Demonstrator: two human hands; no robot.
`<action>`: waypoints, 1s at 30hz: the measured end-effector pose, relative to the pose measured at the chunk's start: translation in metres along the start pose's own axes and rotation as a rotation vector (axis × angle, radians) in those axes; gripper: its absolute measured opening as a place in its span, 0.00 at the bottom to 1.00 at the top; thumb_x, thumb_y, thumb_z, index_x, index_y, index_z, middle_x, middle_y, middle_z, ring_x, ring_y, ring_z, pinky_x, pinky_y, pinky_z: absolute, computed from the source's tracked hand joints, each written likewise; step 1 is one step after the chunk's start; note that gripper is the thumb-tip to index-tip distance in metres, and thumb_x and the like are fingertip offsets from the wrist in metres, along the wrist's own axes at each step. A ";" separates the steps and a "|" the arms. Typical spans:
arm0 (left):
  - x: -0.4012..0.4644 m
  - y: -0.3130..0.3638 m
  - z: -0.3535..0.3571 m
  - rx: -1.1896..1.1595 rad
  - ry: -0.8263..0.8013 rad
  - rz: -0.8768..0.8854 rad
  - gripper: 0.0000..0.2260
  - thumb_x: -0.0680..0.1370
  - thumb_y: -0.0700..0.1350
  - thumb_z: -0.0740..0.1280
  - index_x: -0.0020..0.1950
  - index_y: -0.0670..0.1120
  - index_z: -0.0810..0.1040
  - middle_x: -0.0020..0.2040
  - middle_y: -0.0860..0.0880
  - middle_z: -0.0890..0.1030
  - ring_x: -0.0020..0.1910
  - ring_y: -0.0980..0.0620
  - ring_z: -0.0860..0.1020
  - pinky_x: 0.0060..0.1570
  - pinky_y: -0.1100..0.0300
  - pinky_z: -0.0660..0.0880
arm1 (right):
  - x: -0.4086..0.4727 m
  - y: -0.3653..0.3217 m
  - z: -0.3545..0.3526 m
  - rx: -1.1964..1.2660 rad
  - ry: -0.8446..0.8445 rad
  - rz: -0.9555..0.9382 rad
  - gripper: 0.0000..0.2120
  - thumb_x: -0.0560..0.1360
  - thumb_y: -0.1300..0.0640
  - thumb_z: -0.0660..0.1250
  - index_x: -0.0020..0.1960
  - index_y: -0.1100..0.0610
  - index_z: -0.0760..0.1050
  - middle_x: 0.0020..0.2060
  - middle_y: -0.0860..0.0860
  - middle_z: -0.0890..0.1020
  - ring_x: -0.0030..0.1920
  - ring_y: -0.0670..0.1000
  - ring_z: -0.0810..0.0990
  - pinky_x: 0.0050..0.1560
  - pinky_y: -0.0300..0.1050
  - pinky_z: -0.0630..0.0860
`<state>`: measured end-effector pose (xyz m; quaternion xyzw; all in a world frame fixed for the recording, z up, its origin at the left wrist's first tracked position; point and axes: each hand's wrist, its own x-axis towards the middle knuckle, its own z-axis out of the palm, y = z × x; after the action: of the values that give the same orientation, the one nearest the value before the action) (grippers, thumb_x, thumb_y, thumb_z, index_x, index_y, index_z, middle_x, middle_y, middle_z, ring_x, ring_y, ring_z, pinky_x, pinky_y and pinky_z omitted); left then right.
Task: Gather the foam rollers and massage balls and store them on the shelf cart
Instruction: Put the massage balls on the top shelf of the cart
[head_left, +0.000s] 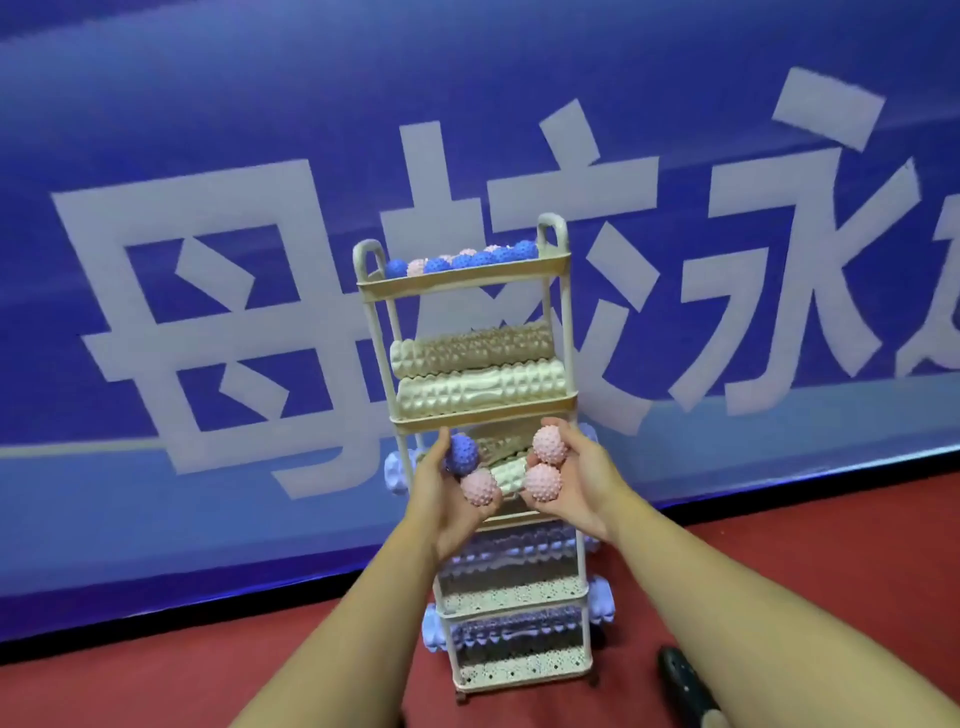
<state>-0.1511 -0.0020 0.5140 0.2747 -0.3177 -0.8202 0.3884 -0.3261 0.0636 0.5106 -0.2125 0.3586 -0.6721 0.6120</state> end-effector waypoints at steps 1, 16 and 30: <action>-0.005 0.011 0.007 0.023 0.008 0.031 0.18 0.79 0.60 0.66 0.50 0.44 0.74 0.41 0.46 0.73 0.37 0.49 0.70 0.40 0.55 0.68 | -0.005 -0.010 0.014 -0.032 -0.020 -0.033 0.08 0.84 0.47 0.59 0.53 0.48 0.75 0.38 0.54 0.75 0.36 0.53 0.71 0.42 0.49 0.69; 0.027 0.179 0.102 0.928 0.130 0.708 0.10 0.81 0.56 0.66 0.57 0.52 0.76 0.48 0.51 0.78 0.39 0.54 0.74 0.39 0.58 0.73 | 0.058 -0.179 0.140 -1.238 0.092 -0.600 0.26 0.74 0.34 0.60 0.66 0.48 0.69 0.58 0.52 0.75 0.56 0.52 0.77 0.58 0.54 0.77; 0.146 0.272 0.109 1.945 0.408 0.899 0.21 0.82 0.63 0.60 0.66 0.50 0.73 0.60 0.46 0.79 0.60 0.43 0.72 0.61 0.48 0.71 | 0.157 -0.206 0.179 -1.873 0.137 -0.711 0.28 0.79 0.30 0.52 0.68 0.49 0.66 0.54 0.54 0.72 0.50 0.57 0.77 0.53 0.58 0.79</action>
<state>-0.1813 -0.2220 0.7551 0.4541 -0.8314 0.0597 0.3147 -0.3593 -0.1305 0.7560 -0.6641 0.6931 -0.2737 -0.0603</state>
